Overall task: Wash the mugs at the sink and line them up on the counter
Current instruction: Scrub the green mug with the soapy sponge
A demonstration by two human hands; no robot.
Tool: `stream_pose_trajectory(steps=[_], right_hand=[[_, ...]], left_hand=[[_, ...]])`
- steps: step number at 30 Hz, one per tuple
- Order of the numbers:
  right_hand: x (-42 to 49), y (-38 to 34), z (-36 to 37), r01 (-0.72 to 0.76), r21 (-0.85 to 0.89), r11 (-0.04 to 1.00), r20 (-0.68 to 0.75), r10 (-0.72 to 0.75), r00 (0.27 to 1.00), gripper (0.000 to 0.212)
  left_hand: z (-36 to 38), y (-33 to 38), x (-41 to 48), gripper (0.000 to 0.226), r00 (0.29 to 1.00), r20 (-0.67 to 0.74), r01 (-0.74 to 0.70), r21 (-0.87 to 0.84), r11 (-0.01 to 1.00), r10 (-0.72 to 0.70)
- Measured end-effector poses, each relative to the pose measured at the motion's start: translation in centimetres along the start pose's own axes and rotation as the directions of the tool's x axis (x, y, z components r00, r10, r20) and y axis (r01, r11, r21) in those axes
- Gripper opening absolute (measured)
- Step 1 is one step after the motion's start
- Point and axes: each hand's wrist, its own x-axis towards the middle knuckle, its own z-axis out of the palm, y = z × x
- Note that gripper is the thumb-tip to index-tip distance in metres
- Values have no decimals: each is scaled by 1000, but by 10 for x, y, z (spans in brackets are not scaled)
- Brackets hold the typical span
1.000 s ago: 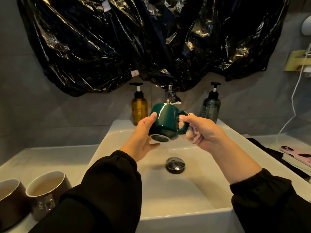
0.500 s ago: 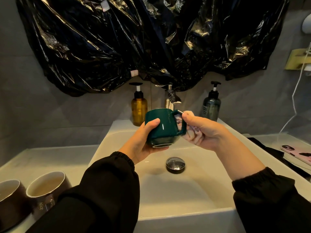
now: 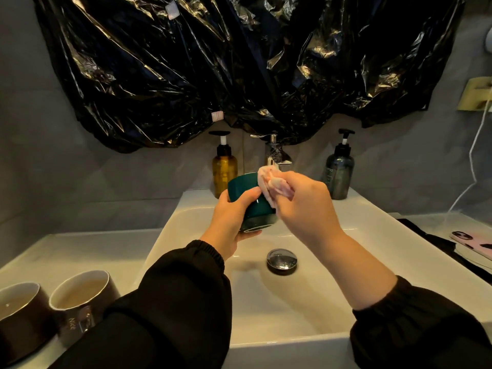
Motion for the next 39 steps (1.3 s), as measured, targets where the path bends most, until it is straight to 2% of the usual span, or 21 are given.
stream_pose_trajectory(steps=[5,10,14,17,18,19,20,21,22,24,26,28,30,32,34,36,39], right_hand=[[-7,-7,-2,-21,-76,997,64,26,998,10],[-2,-10,0,-35,-154,987,-19,32,999,9],[-2,-8,2,63,-150,987,59,-55,997,26],[-6,-5,3,136,-124,983,109,-123,986,16],[-7,-4,1,102,-76,992,48,-99,994,15],[-5,-2,-3,14,1,1000,-51,-14,999,15],[-2,0,-9,-119,111,987,-132,134,982,15],[2,6,-15,-268,238,934,-153,309,939,15],[6,11,-22,-398,354,847,-109,460,881,19],[11,19,-27,-539,482,691,54,591,805,29],[13,18,-25,-578,549,604,193,581,791,27],[11,12,-20,-591,621,515,337,505,795,13],[12,9,-17,-604,665,440,448,412,793,17],[11,11,-16,-601,702,382,520,302,799,37],[9,14,-19,-624,704,337,560,276,781,50],[7,16,-20,-668,684,294,592,312,743,42],[5,15,-16,-705,607,368,555,439,707,27]], left_hand=[[-1,0,3,60,991,-105,-80,39,996,84],[3,2,0,58,987,-51,-145,112,983,152],[0,6,-1,56,988,-80,-130,36,991,133],[-7,9,-1,53,992,-102,-84,-33,996,80],[-9,10,-1,53,995,-89,-58,-71,996,52],[-10,12,-2,54,998,-65,-26,-117,993,19],[-12,13,-3,56,999,-32,7,-160,987,-12],[-13,14,-4,54,999,2,37,-198,979,-38],[-13,15,-5,49,998,36,60,-226,972,-54],[-10,15,-10,40,992,101,94,-260,961,-69],[-6,15,-14,49,984,163,117,-261,958,-76],[-3,14,-17,62,974,212,129,-226,966,-81],[-2,14,-17,68,973,218,130,-220,967,-81],[-3,14,-16,72,978,192,137,-276,951,-85],[-5,14,-15,76,981,164,158,-338,928,-108],[-5,12,-15,74,980,152,180,-373,910,-131],[-1,13,-17,57,979,121,202,-454,868,-164]])
